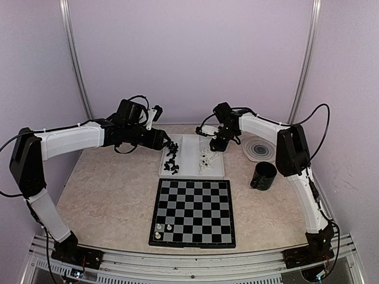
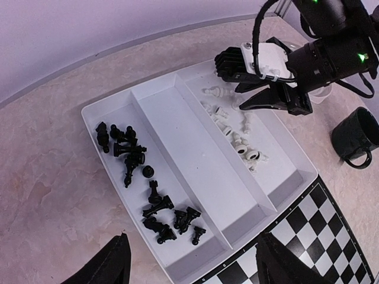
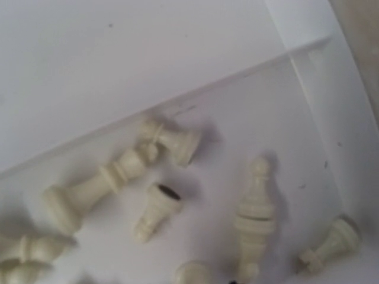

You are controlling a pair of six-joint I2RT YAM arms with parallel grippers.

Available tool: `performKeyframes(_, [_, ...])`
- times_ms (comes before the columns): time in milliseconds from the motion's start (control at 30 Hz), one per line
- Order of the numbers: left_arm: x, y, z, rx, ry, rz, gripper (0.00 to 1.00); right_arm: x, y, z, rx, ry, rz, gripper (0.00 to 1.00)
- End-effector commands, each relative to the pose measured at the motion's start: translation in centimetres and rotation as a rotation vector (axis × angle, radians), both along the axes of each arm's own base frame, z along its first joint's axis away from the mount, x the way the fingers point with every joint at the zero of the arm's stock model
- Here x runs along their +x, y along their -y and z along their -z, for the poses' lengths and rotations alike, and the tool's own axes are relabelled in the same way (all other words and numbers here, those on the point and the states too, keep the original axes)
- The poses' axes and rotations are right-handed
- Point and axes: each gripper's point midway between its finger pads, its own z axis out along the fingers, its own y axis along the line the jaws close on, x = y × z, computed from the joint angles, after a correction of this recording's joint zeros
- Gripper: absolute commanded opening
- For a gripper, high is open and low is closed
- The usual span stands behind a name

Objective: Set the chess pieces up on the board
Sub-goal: Pick up the pawn from the storage box.

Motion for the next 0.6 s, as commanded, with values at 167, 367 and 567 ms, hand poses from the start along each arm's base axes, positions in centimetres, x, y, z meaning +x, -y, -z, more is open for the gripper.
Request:
performKeyframes(167, [0.0,0.6,-0.4,0.016,0.007,0.016,0.72,0.8,0.5,2.6,0.000,-0.034,0.033,0.28])
performKeyframes(367, [-0.2,0.9,-0.4,0.018,0.008,0.024,0.72,0.2,-0.2,1.0,0.052,-0.051,0.025,0.18])
performKeyframes(567, [-0.4,1.1,-0.4,0.023,0.005,0.030,0.72,-0.3,-0.4,-1.2,0.086,-0.047,0.018,0.07])
